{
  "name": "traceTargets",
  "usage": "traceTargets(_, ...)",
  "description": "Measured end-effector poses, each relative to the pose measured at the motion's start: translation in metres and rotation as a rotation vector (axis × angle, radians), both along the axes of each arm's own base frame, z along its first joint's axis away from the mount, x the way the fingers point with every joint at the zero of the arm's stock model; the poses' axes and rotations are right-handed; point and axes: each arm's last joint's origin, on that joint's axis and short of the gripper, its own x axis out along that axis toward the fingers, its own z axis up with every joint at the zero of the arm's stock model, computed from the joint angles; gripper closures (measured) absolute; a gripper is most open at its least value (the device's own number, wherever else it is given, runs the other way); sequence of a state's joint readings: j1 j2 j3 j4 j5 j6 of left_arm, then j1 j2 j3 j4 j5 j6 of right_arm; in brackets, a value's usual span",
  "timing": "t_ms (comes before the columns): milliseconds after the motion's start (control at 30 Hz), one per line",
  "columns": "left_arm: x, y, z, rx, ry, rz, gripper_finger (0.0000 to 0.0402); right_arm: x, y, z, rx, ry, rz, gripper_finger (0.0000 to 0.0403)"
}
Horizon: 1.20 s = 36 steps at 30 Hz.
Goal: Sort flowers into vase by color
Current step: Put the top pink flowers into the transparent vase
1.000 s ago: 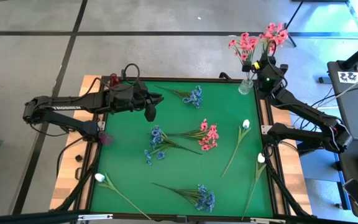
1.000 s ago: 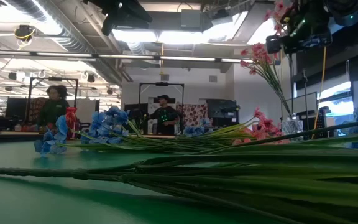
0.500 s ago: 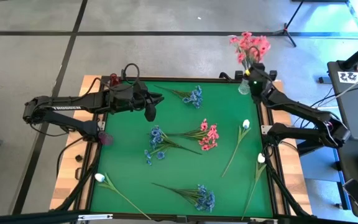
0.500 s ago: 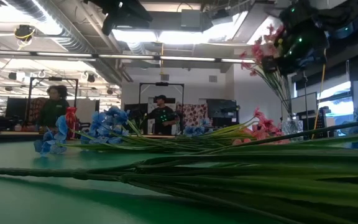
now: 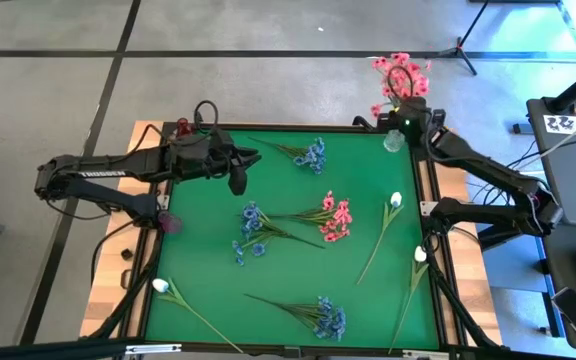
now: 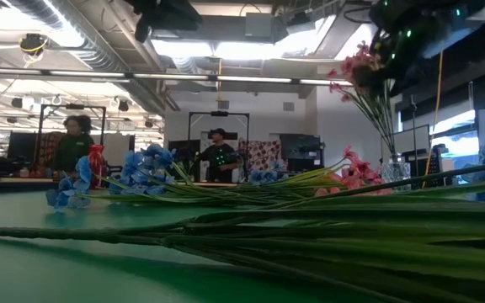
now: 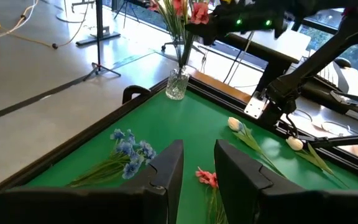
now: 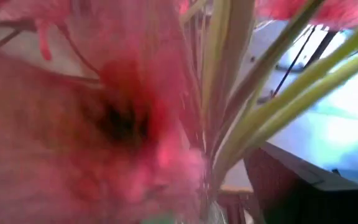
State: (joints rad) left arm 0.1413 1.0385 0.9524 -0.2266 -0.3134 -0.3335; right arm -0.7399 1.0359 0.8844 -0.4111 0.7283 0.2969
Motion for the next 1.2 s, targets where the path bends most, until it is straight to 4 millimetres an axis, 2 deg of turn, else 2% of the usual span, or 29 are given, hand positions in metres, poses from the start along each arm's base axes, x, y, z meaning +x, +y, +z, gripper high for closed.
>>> traceTargets(133,-0.012,-0.002,0.008,0.007,-0.026,-0.001,0.0314,-0.007,0.009,0.026,0.122,-0.010,0.039,0.0116)
traceTargets(267,-0.024,-0.003,0.015,0.012,-0.059,-0.001,0.0314,-0.015,0.020,0.045,0.255,-0.007,0.106,0.0105)
traceTargets(400,-0.036,-0.006,0.023,0.018,-0.104,-0.007,0.0314,-0.020,0.030,0.055,0.362,-0.018,0.224,0.0109)
traceTargets(600,-0.048,-0.014,0.032,0.023,-0.156,-0.039,0.0314,-0.022,0.039,0.058,0.438,-0.105,0.373,0.0116)
traceTargets(800,-0.050,-0.020,0.033,0.021,-0.166,-0.077,0.0314,-0.019,0.032,0.065,0.308,-0.069,0.362,0.0116)
traceTargets(1033,-0.049,-0.024,0.033,0.018,-0.163,-0.099,0.0314,0.000,0.016,0.086,0.069,-0.225,0.413,0.0117)
traceTargets(1200,-0.049,-0.024,0.033,0.012,-0.166,-0.098,0.0314,0.018,-0.001,0.080,0.059,-0.235,0.419,0.0117)
